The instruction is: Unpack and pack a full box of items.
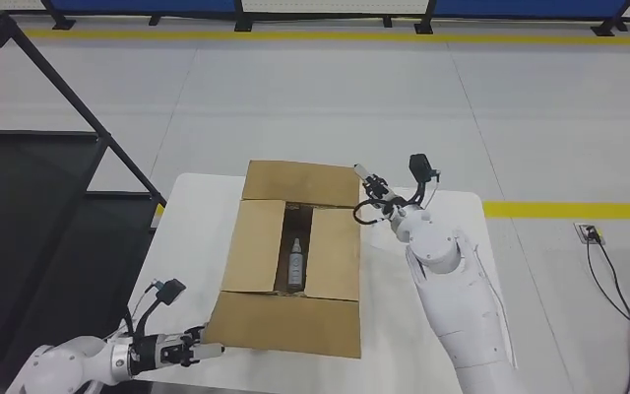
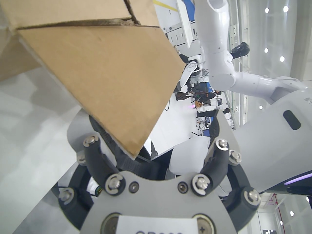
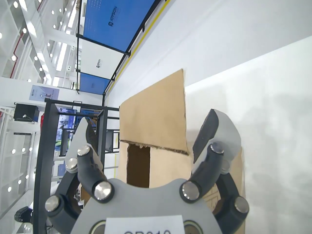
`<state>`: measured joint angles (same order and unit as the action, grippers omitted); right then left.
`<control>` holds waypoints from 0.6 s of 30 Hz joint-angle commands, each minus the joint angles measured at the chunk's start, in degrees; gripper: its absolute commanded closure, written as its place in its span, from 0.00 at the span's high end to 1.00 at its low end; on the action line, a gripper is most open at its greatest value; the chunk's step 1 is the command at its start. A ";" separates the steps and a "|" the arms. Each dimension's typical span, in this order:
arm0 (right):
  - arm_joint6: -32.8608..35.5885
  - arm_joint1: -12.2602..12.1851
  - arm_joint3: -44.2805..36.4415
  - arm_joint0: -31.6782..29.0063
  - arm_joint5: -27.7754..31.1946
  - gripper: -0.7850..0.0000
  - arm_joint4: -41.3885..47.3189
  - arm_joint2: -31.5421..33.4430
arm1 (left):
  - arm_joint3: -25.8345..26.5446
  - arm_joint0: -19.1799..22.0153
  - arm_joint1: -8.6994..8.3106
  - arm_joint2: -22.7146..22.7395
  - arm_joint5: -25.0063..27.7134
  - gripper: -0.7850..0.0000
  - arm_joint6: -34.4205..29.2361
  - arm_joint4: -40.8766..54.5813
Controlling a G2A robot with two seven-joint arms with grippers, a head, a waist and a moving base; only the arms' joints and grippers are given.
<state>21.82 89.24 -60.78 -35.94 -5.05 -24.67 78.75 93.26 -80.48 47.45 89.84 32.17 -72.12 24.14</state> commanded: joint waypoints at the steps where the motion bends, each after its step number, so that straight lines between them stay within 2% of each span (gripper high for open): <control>1: -0.48 0.11 4.80 2.55 1.52 1.00 0.64 -0.32 | 0.01 0.08 -0.18 -0.28 0.32 1.00 0.32 0.55; 6: 1.47 0.51 17.61 9.14 6.52 1.00 4.60 -0.74 | -0.42 0.32 -0.47 -0.62 1.26 1.00 1.27 2.43; 11: 7.25 0.68 28.34 14.39 14.21 1.00 10.57 -0.03 | -1.40 0.90 -0.53 -0.21 1.82 1.00 2.27 3.77; 18: 16.37 -0.20 36.07 18.17 24.64 1.00 18.29 2.79 | -0.10 2.06 -0.32 0.05 -0.76 1.00 7.50 2.97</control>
<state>37.08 89.16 -25.17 -18.01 18.72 -7.10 81.29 92.85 -78.55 47.10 89.86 31.67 -65.62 27.83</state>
